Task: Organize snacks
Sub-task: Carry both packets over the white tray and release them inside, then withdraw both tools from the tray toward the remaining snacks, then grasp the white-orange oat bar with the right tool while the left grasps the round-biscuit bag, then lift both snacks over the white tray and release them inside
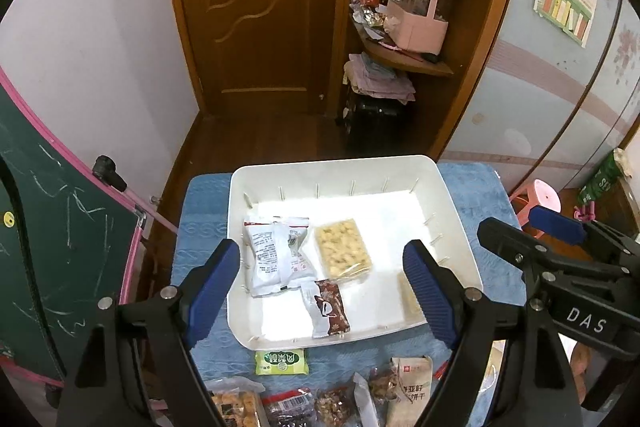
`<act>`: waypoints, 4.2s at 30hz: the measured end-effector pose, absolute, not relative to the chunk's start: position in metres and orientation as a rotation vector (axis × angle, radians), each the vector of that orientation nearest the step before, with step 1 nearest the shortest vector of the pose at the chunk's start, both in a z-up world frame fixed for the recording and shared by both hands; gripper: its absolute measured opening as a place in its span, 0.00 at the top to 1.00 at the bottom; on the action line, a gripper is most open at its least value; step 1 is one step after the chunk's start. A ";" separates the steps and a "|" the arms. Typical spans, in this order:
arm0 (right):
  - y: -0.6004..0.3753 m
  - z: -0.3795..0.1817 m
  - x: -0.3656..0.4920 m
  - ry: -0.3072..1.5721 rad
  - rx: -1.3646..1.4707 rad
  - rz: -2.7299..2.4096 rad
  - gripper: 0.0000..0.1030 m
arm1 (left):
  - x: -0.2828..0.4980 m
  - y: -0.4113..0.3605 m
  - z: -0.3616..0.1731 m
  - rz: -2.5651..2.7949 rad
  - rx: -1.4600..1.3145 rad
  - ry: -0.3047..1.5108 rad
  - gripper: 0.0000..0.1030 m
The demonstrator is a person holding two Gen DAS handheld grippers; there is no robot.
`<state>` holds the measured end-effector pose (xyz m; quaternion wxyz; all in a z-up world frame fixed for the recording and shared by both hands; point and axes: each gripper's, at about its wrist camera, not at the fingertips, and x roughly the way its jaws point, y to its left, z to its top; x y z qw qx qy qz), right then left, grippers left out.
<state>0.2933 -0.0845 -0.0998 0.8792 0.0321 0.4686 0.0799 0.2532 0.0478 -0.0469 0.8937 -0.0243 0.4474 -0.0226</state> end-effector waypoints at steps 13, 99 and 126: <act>-0.081 -0.083 0.256 0.946 0.061 0.137 0.25 | 0.214 0.054 -0.021 -0.058 -0.023 0.885 0.20; -0.024 -0.325 0.168 1.514 -0.010 0.305 0.81 | 0.151 0.157 -0.288 0.113 -0.212 1.535 0.16; -0.057 -0.206 0.145 1.296 0.055 0.351 0.82 | 0.131 0.119 -0.138 0.002 -0.100 1.228 0.27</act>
